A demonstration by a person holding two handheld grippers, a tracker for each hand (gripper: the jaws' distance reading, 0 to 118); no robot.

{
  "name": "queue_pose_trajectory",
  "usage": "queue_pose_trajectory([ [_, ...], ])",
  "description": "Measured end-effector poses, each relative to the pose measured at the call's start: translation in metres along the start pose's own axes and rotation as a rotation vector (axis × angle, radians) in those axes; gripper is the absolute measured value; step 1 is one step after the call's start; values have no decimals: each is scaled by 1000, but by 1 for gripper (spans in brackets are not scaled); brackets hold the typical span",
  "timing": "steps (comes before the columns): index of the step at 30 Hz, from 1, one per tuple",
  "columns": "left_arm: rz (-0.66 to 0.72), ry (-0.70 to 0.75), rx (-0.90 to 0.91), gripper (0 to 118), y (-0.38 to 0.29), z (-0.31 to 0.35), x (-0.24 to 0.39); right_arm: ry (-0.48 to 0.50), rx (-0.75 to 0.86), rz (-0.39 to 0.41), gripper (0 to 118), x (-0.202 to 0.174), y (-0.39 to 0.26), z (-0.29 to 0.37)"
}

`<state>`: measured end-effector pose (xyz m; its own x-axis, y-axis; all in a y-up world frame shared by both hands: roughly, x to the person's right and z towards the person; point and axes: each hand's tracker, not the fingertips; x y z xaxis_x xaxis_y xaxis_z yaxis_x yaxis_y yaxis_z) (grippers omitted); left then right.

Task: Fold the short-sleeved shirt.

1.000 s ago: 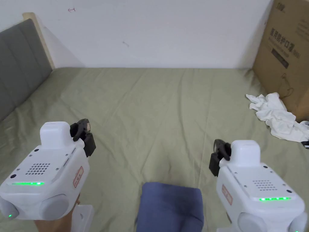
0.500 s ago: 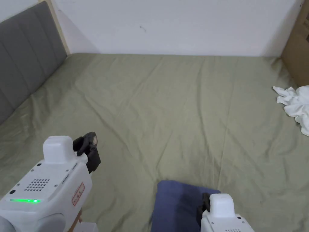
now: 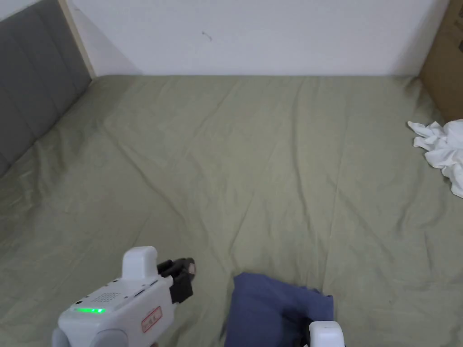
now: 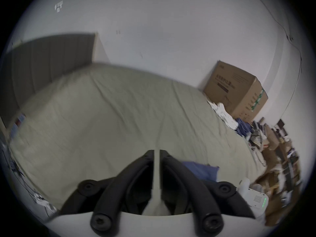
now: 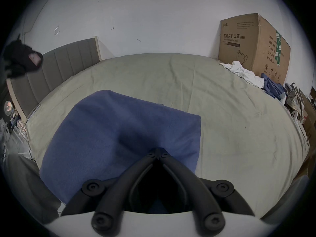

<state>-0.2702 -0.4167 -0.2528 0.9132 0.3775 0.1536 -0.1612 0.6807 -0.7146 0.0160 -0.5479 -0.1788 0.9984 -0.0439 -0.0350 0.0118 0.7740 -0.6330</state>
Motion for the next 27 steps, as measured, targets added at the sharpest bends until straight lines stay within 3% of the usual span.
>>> queue_pose_trajectory([
  [2,76,-75,-113,38,-7,-22,-2,7,1,-3,3,1,0,2],
  [3,104,-105,-172,70,-10,-33,-3,11,-1,-6,2,2,0,2],
  [4,126,-120,-222,89,-14,-44,-3,15,-5,-10,3,3,2,2],
  [10,209,-240,-354,116,-21,-81,-9,41,-17,-18,3,7,2,3],
  [14,230,-296,-473,117,-23,-101,-17,56,-20,-23,3,9,3,3],
  [17,173,-317,-535,114,-25,-111,-17,63,-24,-24,3,10,4,3],
  [24,61,-299,-573,48,-29,-119,-9,70,-30,-19,3,11,5,4],
  [27,68,-298,-583,41,-32,-122,-8,74,-38,-18,3,11,8,4],
])
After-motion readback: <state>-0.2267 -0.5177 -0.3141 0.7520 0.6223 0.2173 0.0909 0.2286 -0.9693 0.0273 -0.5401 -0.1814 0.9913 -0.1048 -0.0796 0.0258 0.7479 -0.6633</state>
